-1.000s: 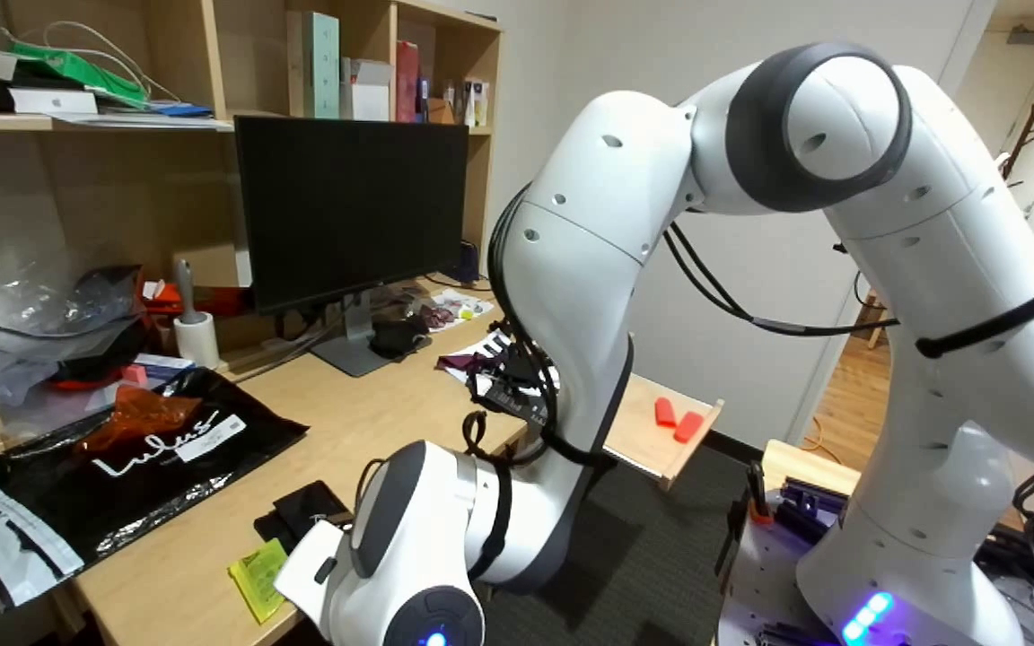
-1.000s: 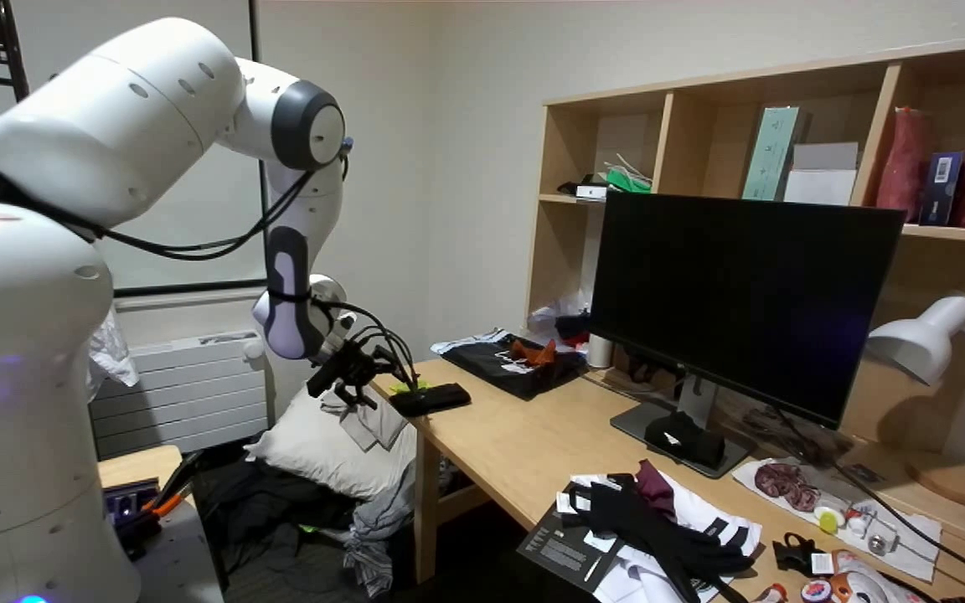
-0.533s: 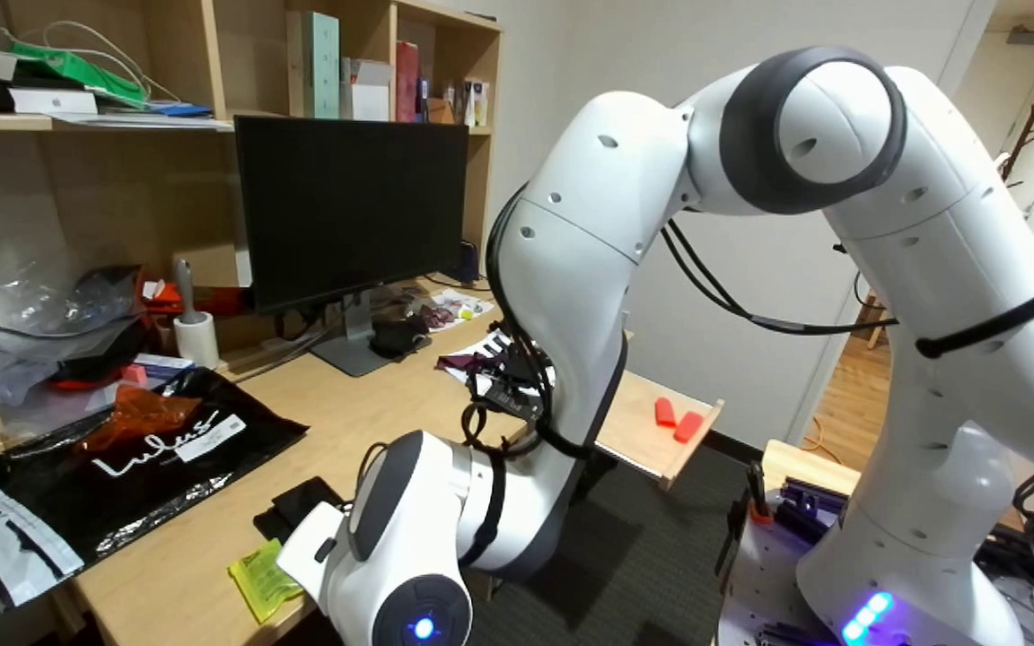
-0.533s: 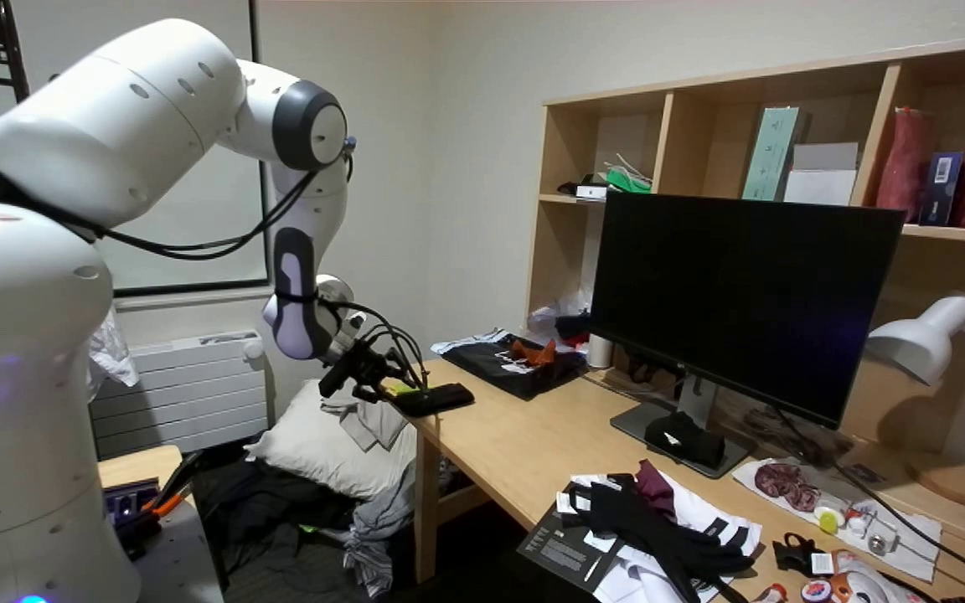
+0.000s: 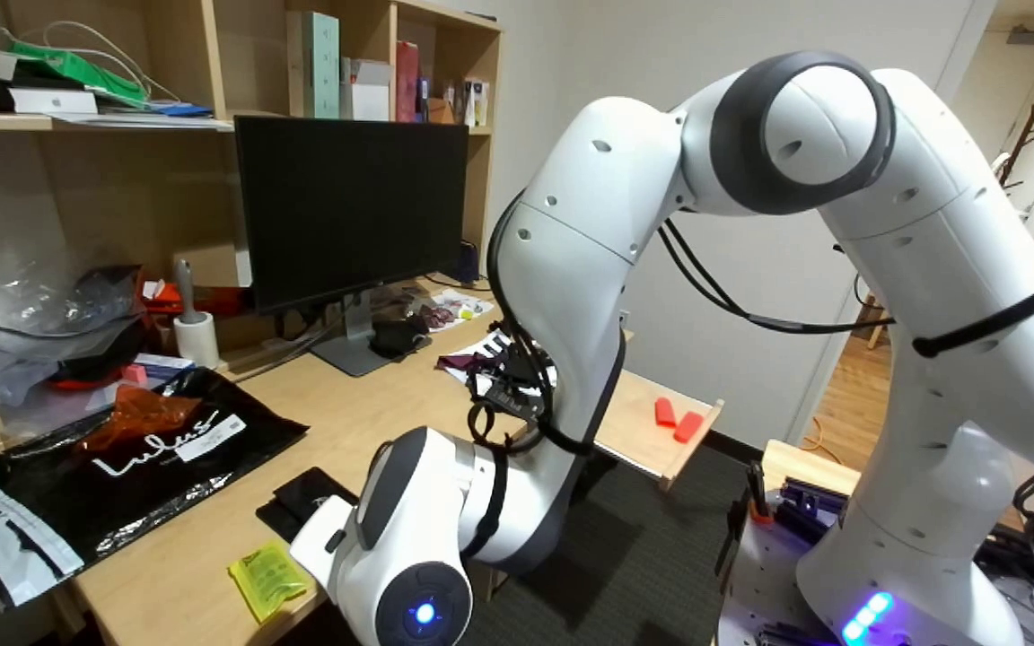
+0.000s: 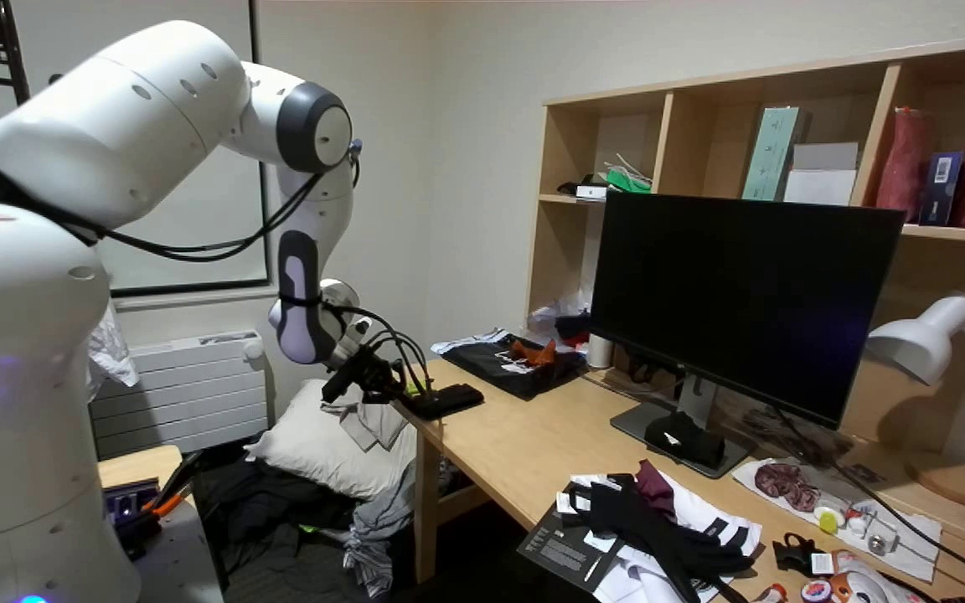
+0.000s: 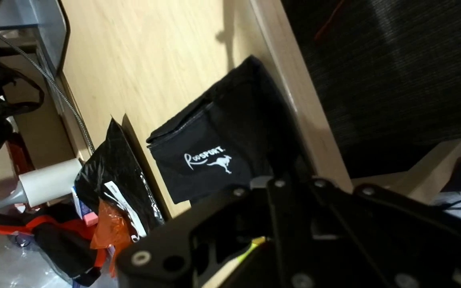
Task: Move the black cloth to the right
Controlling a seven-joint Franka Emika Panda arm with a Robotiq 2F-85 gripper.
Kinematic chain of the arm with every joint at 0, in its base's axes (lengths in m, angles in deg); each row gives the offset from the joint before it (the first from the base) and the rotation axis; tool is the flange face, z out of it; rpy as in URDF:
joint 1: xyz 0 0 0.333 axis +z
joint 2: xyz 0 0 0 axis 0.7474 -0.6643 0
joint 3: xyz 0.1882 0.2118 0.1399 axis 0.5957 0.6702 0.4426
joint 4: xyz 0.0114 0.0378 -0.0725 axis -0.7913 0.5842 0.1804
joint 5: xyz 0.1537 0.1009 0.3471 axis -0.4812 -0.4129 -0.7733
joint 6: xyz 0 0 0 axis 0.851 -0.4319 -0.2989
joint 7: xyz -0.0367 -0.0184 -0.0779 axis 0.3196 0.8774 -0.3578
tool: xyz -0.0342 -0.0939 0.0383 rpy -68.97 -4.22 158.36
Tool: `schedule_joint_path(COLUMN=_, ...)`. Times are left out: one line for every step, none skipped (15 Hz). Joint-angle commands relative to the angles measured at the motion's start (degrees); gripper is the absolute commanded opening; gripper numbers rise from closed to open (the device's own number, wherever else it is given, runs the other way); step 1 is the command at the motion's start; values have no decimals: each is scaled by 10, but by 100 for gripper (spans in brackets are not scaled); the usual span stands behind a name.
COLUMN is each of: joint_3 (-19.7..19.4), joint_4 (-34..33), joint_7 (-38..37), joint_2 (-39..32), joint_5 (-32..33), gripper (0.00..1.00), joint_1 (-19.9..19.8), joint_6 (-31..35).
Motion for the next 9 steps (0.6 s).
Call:
schedule_joint_path(joint_3=20, joint_4=33, joint_7=-30, joint_2=36, joint_5=-26, gripper=6, joint_1=-39, joint_6=39)
schedule_joint_path(joint_3=23, joint_4=40, joint_7=-43, joint_2=46, joint_5=-38, gripper=6, joint_1=-49, joint_6=54)
schedule_joint_path(joint_3=25, joint_4=53, joint_7=-60, joint_2=64, joint_5=-45, gripper=9, joint_1=-61, joint_6=74)
schedule_joint_path(joint_3=24, joint_4=62, joint_7=-77, joint_2=77, joint_5=-53, gripper=8, joint_1=-71, joint_6=91)
schedule_joint_path(joint_3=21, joint_4=83, joint_7=-98, joint_2=104, joint_5=-56, gripper=10, joint_1=-83, joint_6=110)
schedule_joint_path(joint_3=18, joint_4=96, joint_7=-116, joint_2=122, joint_5=-62, gripper=8, joint_1=-94, joint_6=129)
schedule_joint_path(joint_3=14, joint_4=116, joint_7=-135, joint_2=147, joint_5=-61, gripper=8, joint_1=-111, joint_6=158)
schedule_joint_path(joint_3=8, joint_4=131, joint_7=-150, joint_2=166, joint_5=-64, gripper=8, joint_1=-127, joint_6=188)
schedule_joint_path(joint_3=2, joint_4=146, joint_7=-168, joint_2=181, joint_5=-61, gripper=8, joint_1=-142, joint_6=220)
